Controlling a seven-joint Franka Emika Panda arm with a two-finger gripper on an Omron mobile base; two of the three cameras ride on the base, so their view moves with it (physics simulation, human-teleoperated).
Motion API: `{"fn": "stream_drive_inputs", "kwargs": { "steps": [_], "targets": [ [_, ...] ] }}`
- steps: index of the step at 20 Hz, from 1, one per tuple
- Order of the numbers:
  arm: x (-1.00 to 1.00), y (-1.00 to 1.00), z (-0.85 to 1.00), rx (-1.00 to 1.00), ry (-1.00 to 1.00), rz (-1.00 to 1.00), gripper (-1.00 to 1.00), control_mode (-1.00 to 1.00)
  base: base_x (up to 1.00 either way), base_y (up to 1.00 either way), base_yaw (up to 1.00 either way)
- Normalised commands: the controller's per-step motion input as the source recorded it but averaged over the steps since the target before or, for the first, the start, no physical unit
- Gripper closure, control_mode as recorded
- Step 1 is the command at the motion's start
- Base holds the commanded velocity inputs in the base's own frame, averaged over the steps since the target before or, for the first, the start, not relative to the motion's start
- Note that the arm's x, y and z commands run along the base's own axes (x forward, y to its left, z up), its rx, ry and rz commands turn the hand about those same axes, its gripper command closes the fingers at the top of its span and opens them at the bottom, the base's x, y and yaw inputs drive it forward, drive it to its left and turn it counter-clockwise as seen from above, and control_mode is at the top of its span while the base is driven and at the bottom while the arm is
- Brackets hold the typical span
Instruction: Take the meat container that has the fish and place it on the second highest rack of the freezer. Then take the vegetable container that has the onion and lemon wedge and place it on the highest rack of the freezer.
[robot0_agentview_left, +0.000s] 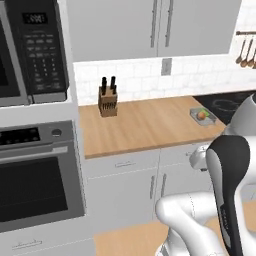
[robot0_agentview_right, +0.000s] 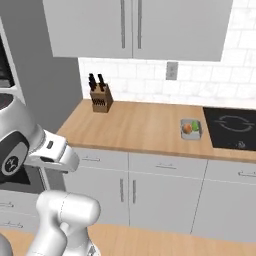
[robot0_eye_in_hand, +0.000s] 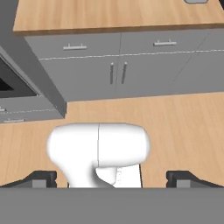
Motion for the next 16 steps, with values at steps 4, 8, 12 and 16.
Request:
{"fn": "stream_drive_inputs", "kwargs": {
  "steps": [4,8,12,16],
  "targets": [
    [0.0,0.0,0.0,0.0,0.0,0.0,-1.0,1.0,0.47,-0.63,0.0],
    [0.0,0.0,0.0,0.0,0.0,0.0,-1.0,1.0,0.45,-0.57,0.0],
    [0.0,0.0,0.0,0.0,0.0,0.0,-1.0,1.0,0.46,-0.52,0.0],
    [0.0,0.0,0.0,0.0,0.0,0.0,-1.0,1.0,0.42,-0.42,0.0]
  ]
}}
